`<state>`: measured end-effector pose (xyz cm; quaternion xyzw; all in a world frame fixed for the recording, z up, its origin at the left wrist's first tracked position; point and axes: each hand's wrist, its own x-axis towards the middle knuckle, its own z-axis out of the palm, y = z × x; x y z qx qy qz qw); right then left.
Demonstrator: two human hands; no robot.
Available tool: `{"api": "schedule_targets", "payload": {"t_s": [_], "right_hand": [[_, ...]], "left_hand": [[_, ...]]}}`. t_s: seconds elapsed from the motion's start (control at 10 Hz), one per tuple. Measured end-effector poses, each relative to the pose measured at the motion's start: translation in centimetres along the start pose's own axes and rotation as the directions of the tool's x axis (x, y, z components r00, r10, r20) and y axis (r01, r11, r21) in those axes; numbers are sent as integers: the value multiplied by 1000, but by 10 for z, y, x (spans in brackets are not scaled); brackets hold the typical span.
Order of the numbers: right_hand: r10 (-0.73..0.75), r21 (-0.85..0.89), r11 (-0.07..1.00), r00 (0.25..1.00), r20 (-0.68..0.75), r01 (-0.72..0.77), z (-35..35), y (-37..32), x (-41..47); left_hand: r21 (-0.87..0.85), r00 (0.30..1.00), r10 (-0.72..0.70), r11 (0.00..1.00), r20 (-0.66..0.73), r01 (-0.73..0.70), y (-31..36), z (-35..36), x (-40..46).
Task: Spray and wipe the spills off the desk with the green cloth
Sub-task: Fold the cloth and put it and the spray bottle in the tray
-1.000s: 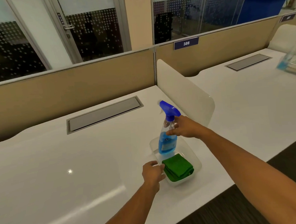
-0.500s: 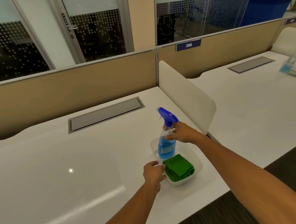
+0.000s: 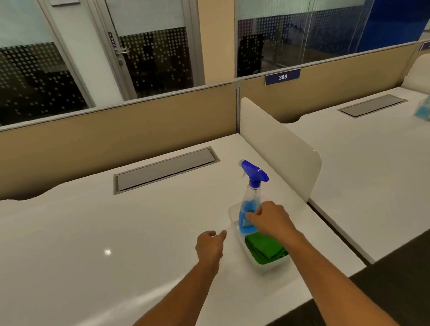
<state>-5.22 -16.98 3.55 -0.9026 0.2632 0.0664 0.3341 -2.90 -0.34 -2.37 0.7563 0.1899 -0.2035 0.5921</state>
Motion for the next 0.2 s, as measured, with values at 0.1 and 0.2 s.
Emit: {"api": "schedule_targets", "payload": {"t_s": [0.1,0.2], "right_hand": [[-101,-92,990,991,93,109,36,-26,-13],[-210,-94,971,971,112,221,52,-50,-14]], "left_hand": [[197,990,138,972,-15,-132,8,-39,2],[367,968,247,904,-32,-219,16,-70,8]]}}
